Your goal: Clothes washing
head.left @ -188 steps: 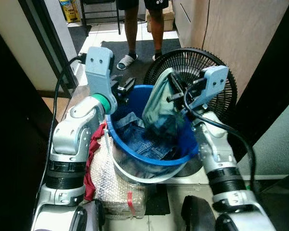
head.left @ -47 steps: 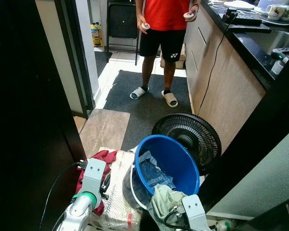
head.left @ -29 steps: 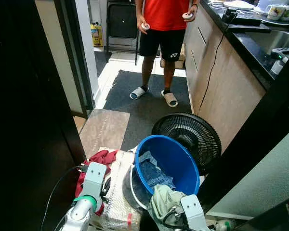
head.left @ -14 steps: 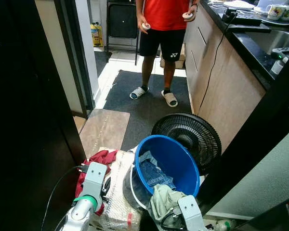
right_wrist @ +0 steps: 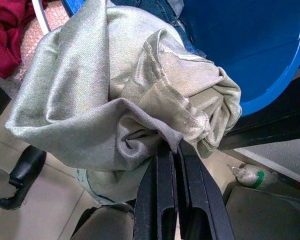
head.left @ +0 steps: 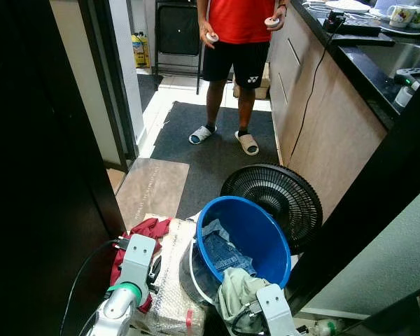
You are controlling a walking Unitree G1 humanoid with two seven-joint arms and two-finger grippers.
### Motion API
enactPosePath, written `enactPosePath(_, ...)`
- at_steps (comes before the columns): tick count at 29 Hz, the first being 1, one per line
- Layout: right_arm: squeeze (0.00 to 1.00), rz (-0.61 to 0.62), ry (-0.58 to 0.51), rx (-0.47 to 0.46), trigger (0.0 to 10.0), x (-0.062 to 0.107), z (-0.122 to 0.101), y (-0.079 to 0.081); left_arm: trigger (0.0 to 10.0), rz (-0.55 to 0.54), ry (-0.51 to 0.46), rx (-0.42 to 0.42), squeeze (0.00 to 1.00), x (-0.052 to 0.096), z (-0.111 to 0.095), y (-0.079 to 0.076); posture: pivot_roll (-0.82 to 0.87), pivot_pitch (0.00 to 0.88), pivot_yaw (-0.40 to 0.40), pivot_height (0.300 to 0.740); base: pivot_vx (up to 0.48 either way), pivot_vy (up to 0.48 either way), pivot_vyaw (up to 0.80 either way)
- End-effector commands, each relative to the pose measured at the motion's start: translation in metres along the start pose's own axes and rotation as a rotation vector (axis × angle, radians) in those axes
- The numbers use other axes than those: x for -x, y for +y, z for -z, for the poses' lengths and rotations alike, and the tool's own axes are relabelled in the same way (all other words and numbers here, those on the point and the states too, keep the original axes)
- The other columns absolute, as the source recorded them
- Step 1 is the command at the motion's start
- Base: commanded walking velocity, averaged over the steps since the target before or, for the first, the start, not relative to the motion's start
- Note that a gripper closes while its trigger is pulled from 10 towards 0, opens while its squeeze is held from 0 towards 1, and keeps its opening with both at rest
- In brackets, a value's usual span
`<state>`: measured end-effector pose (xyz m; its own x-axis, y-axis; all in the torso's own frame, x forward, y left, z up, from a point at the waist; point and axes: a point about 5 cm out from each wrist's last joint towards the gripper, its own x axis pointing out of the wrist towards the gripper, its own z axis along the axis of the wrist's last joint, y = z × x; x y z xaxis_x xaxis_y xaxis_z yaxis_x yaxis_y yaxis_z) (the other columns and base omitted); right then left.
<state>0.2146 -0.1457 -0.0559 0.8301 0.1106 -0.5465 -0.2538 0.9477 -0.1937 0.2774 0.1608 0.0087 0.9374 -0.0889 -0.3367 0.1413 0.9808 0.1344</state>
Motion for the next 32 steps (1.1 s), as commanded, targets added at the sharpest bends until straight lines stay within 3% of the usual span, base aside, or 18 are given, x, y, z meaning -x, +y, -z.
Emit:
enactPosePath(1, 0.00, -0.003, 0.014, 0.005, 10.0, 0.002, 0.005, 0.001, 10.0, 0.005, 0.023, -0.007, 0.00, 0.001, 0.006, -0.002, 0.01, 0.000, 0.024, 0.740, 0.000, 0.000, 0.00)
enactPosePath(13, 0.00, 0.007, 0.018, -0.007, 10.0, 0.001, 0.004, -0.002, 10.0, 0.004, 0.036, -0.024, 0.00, 0.002, 0.009, 0.000, 0.02, 0.000, 0.022, 0.740, 0.000, 0.000, 0.00)
enactPosePath(19, 0.00, 0.107, 0.015, -0.048, 10.0, -0.001, 0.000, -0.035, 10.0, 0.017, 0.046, -0.054, 0.00, 0.002, 0.010, 0.000, 0.01, 0.000, 0.023, 0.740, 0.000, 0.000, 0.00)
enactPosePath(23, 0.00, 0.124, 0.021, -0.061, 10.0, 0.002, 0.003, -0.041, 10.0, 0.017, 0.051, -0.063, 0.00, 0.002, 0.011, 0.001, 0.01, 0.000, 0.020, 0.740, 0.000, 0.000, 0.00)
enactPosePath(27, 0.00, 0.195, 0.013, -0.176, 10.0, 0.004, 0.005, -0.052, 10.0, 0.012, 0.053, -0.063, 0.00, 0.002, 0.011, 0.004, 0.01, 0.000, 0.026, 0.740, 0.000, 0.000, 0.00)
enactPosePath(32, 0.00, 0.211, -0.014, -0.206, 10.0, 0.002, 0.000, -0.052, 10.0, 0.014, 0.045, -0.062, 0.00, 0.000, 0.008, 0.003, 0.00, 0.000, 0.034, 0.740, 0.000, 0.000, 0.00)
